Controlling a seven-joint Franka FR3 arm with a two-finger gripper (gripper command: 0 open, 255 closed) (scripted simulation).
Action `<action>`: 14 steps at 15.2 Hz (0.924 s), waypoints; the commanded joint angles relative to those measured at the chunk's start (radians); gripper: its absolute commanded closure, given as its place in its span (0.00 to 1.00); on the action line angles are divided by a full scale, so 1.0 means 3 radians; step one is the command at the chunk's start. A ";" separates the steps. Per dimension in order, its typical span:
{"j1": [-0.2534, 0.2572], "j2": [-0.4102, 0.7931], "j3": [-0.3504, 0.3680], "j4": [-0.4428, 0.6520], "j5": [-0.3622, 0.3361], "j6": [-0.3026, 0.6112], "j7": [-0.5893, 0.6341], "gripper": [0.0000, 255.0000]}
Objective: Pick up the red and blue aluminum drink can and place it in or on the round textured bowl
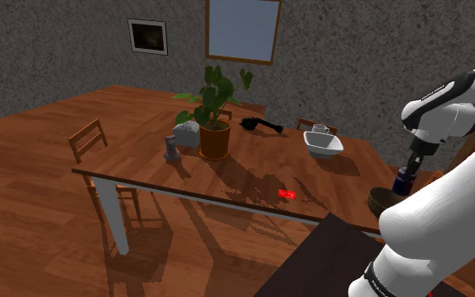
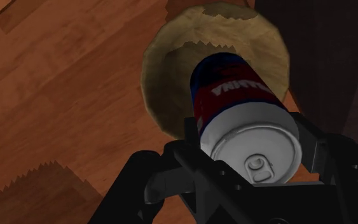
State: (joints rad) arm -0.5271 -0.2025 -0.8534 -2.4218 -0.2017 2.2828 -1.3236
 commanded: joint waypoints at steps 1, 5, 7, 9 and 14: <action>0.0021 0.0077 -0.0037 -0.0041 0.0054 0.0105 -0.0044 1.00; 0.0074 0.0260 -0.0109 -0.0112 0.0208 0.0317 -0.0162 1.00; 0.0109 0.0393 -0.0150 -0.0152 0.0340 0.0452 -0.0260 1.00; 0.0106 0.0393 -0.0147 -0.0152 0.0340 0.0452 -0.0261 1.00; 0.0106 0.0393 -0.0146 -0.0152 0.0340 0.0452 -0.0261 1.00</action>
State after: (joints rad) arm -0.4954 -0.0845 -0.8973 -2.4675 -0.0997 2.4180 -1.4017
